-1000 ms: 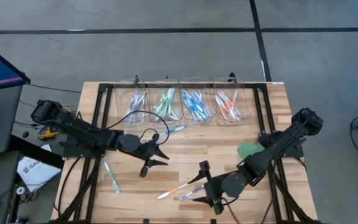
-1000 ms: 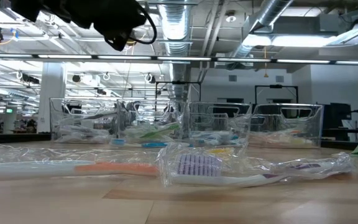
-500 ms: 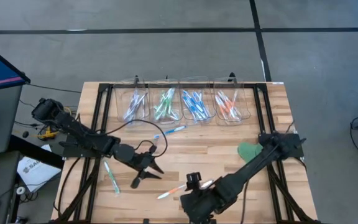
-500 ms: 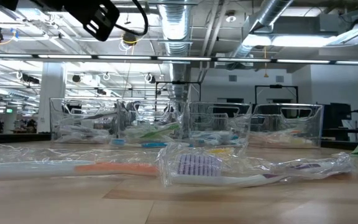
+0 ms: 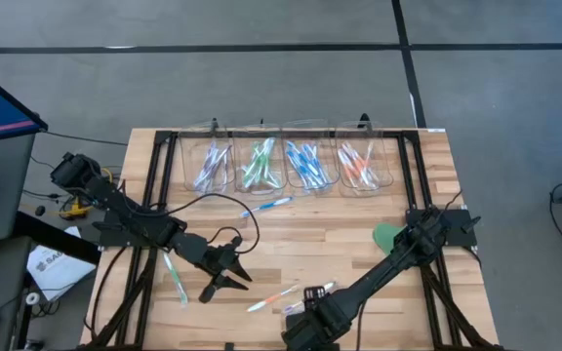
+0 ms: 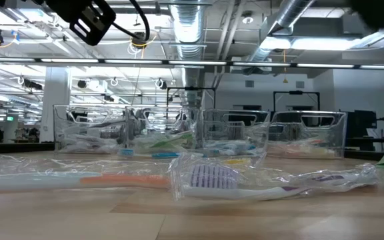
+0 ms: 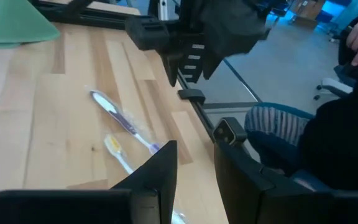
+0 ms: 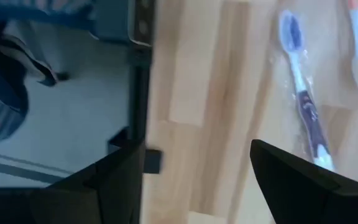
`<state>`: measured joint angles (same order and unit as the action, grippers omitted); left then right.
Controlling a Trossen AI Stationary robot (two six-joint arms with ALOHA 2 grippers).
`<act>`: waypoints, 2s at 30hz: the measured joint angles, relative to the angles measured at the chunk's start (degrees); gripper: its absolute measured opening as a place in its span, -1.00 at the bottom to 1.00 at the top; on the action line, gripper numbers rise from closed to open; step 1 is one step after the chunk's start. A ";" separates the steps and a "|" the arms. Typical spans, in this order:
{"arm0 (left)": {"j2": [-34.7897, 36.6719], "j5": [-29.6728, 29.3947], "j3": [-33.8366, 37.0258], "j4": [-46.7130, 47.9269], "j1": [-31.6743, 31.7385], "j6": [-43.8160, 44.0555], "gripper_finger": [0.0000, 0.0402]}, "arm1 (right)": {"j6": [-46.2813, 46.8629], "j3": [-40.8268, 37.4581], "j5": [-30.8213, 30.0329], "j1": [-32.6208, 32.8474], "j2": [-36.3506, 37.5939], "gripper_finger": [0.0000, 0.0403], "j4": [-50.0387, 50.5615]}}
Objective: Pick & Place Toothbrushes
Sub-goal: Put the purple toothbrush into the left transparent bin
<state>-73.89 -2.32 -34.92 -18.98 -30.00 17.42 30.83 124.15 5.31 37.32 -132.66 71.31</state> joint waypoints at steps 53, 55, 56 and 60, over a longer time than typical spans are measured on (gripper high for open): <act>0.02 -0.47 0.02 0.56 1.31 -1.94 -0.50 | -6.05 -26.59 -7.91 -6.21 1.32 0.38 -17.75; 0.02 -0.47 0.02 0.55 1.31 -2.00 -0.50 | -5.66 -26.65 -7.94 -6.12 1.32 0.29 -17.88; 0.02 -0.47 0.02 0.55 1.31 -2.00 -0.50 | -5.50 -26.67 -7.94 -6.12 1.32 0.23 -18.12; 0.02 -1.47 0.03 0.49 1.31 -2.06 -0.50 | -5.29 -26.08 -7.92 -6.10 1.18 -0.15 -17.86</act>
<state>-73.87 -3.79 -34.88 -18.49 -28.69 15.36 25.54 98.07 -2.61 31.22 -131.48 53.45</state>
